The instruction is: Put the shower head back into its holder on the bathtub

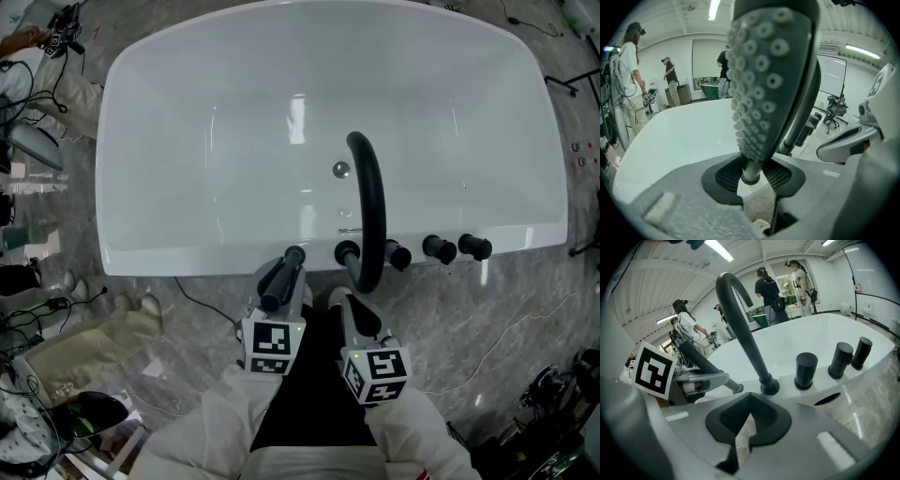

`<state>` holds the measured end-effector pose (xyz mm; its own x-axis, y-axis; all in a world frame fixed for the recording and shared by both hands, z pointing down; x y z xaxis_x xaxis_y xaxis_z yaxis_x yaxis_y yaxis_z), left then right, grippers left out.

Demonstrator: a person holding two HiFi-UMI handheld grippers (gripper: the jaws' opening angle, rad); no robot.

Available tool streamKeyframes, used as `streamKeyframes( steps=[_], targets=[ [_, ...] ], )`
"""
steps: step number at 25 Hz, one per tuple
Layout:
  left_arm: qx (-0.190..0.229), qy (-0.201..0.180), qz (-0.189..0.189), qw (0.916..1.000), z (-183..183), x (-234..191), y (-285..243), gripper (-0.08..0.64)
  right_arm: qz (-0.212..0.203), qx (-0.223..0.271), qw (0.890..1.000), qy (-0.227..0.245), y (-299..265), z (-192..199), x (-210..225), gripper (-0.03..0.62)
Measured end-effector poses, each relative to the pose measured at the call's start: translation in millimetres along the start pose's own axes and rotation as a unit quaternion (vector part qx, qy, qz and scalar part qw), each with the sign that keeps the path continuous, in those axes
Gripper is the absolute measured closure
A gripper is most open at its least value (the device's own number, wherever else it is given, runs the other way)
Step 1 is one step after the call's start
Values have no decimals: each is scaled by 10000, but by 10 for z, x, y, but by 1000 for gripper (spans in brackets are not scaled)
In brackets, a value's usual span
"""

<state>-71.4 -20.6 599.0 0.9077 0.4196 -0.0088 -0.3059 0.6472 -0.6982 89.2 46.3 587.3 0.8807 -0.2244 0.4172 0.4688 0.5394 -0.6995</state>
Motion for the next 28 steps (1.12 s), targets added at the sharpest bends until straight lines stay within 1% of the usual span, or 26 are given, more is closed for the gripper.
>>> streamKeyframes(
  steps=[19, 28],
  targets=[
    [-71, -95, 48, 9999, 60, 44, -118, 423, 19, -59, 10000, -60, -65, 52, 43, 588],
    [-39, -93, 63, 9999, 30, 54, -165, 423, 26, -102, 9999, -86, -91, 50, 63, 588]
  ],
)
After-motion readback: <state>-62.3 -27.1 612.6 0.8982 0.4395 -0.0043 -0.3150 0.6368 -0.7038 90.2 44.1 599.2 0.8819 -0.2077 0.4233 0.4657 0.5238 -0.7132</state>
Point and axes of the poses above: the fingertips, and each gripper's own axes: y backward along the fingers, x to its right, z out of its underside, the point moved 7 cm from there along y, backward along the fingers, and after that the axes turned 5 degrees about -z, right-handed, at the moved point
